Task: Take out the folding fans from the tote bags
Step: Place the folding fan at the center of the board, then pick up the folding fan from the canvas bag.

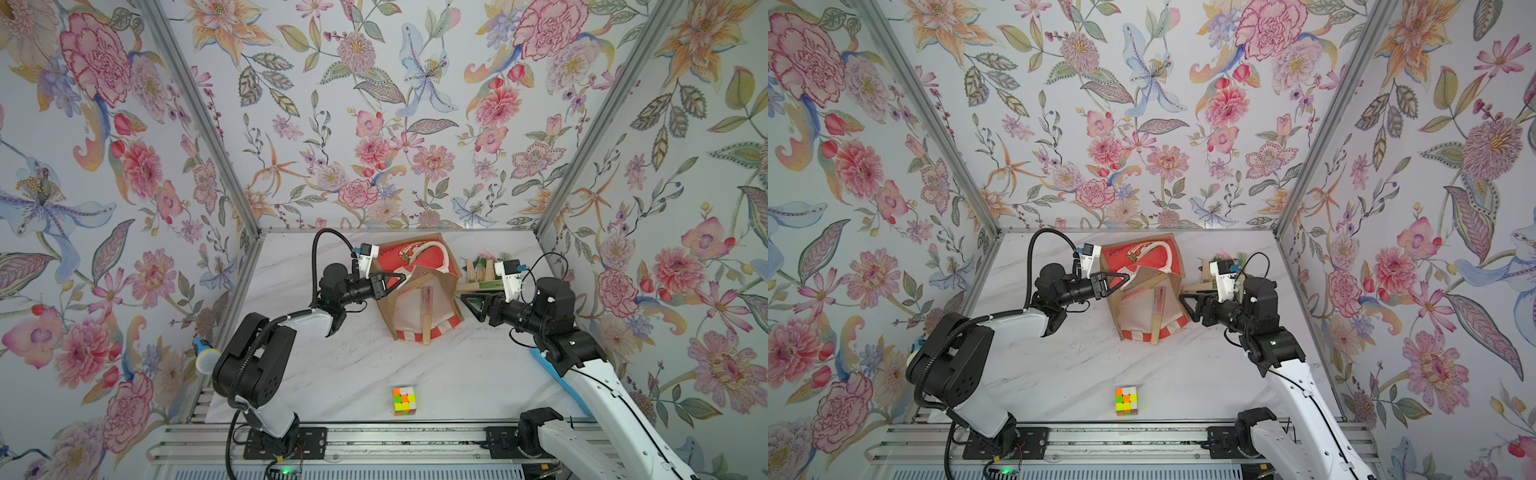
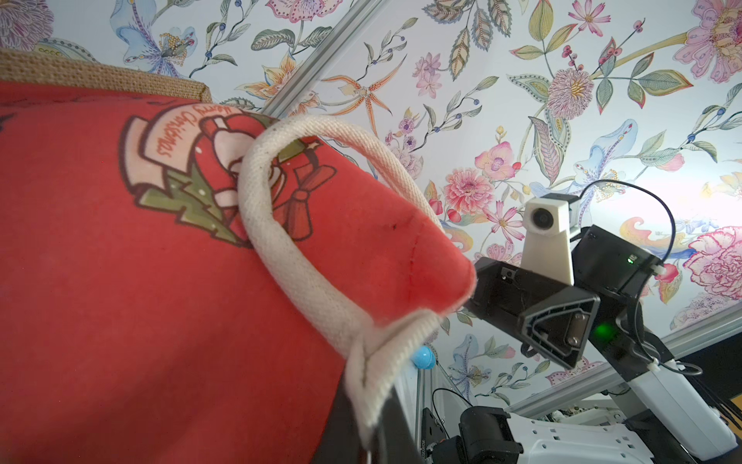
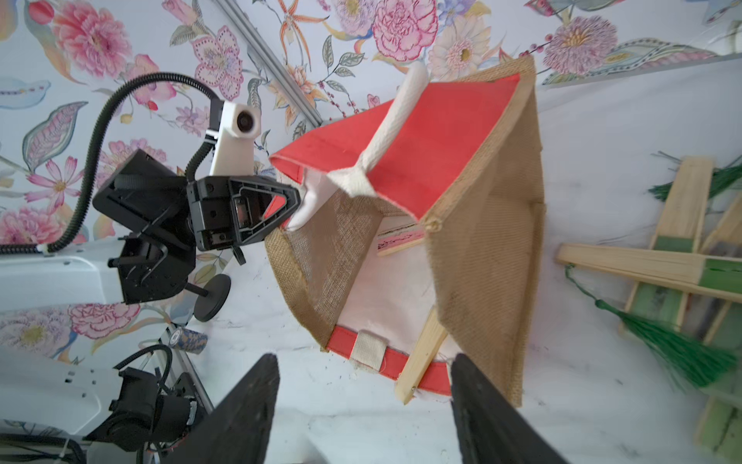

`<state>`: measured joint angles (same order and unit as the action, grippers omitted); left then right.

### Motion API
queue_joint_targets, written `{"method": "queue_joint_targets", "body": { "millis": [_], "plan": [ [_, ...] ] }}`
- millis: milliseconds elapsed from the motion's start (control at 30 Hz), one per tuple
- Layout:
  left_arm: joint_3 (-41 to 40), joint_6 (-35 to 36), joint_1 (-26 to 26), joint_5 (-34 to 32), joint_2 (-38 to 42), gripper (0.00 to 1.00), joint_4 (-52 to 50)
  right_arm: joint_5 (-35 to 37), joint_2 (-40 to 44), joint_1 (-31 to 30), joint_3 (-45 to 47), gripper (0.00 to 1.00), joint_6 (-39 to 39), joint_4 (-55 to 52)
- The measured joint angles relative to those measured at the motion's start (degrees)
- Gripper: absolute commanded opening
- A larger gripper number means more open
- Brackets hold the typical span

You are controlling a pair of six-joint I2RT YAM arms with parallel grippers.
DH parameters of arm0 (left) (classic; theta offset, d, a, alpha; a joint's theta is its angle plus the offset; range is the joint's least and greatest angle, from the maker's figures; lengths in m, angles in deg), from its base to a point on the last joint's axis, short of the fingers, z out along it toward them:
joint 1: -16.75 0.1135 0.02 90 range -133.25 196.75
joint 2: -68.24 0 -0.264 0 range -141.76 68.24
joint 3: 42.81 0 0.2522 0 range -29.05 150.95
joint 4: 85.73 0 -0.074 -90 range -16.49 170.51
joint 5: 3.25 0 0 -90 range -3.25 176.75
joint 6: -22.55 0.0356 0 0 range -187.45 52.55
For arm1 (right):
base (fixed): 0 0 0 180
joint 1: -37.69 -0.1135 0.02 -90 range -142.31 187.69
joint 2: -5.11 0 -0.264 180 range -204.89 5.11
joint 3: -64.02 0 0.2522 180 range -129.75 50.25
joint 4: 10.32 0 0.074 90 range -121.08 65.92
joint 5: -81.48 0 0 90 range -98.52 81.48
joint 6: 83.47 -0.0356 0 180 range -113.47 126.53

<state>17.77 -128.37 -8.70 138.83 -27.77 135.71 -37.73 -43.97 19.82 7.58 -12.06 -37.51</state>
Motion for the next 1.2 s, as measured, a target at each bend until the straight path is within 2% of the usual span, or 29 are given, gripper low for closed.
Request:
{"method": "queue_joint_targets", "body": {
  "millis": [233,367,533,700,933,1200],
  "plan": [
    [0.0,0.0,0.0,-0.4,0.0,0.0,0.0,20.2,-3.0,-20.7,6.9,0.69,-0.3,6.5],
    [0.0,0.0,0.0,-0.5,0.0,0.0,0.0,30.4,-8.9,-27.9,8.0,0.7,-2.1,11.4],
    [0.0,0.0,0.0,-0.9,0.0,0.0,0.0,40.9,-17.8,-30.3,7.2,0.7,-5.8,13.7],
    [0.0,0.0,0.0,-1.3,0.0,0.0,0.0,47.8,-23.7,-31.1,5.3,0.71,-9.7,14.2],
    [0.0,0.0,0.0,-1.5,0.0,0.0,0.0,52.2,-30.8,-31.1,-0.7,0.74,-15.9,13.0],
    [0.0,0.0,0.0,-1.5,0.0,0.0,0.0,52.7,-42.7,-31.1,-8.6,0.75,-22.2,9.7]
  ]
}}
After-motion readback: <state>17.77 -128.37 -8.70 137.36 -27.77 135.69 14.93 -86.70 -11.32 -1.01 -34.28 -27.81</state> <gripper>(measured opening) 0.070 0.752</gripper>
